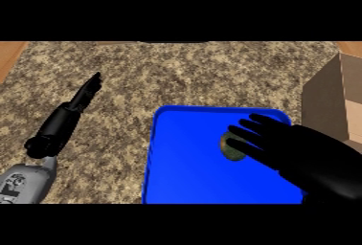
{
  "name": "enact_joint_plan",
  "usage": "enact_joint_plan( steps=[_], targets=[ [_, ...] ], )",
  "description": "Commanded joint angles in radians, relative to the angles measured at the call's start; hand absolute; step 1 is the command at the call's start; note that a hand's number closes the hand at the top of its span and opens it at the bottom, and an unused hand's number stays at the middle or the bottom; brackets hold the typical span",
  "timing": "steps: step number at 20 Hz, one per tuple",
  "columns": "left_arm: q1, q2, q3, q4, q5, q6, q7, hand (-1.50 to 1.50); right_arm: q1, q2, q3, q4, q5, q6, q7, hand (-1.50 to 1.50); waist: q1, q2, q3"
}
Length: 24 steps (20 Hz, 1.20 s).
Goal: Pick the squash from the tray and place it in the cardboard box
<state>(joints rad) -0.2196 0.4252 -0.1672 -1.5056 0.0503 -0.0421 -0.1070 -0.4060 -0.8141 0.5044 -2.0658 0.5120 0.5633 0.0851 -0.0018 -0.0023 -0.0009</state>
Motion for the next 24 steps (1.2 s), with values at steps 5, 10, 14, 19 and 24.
enact_joint_plan(
  steps=[5,10,14,19,24],
  targets=[
    [0.006,-0.067,0.001,-0.053,-0.059,0.012,0.053,0.0,0.026,0.187,0.092,-0.017,0.146,0.109,0.151,-1.5,0.004,0.002,0.001],
    [-0.042,-0.034,0.084,0.011,-0.023,-0.086,0.034,0.0,0.03,0.23,0.053,0.086,0.267,0.07,0.076,-1.5,0.004,0.003,0.001],
    [0.044,-0.081,0.045,-0.108,-0.082,-0.053,0.076,0.0,0.073,0.246,0.051,0.076,0.347,0.048,0.021,-1.5,0.006,0.001,0.001],
    [-0.053,-0.079,0.113,0.031,-0.079,-0.097,0.031,0.0,0.096,0.352,0.142,0.113,0.48,0.039,0.083,-1.5,0.001,0.002,0.001],
    [0.034,-0.1,0.114,-0.012,-0.105,-0.118,-0.016,0.0,0.108,0.322,0.078,0.208,0.549,-0.005,-0.039,-1.5,0.004,0.002,0.001]
  ],
)
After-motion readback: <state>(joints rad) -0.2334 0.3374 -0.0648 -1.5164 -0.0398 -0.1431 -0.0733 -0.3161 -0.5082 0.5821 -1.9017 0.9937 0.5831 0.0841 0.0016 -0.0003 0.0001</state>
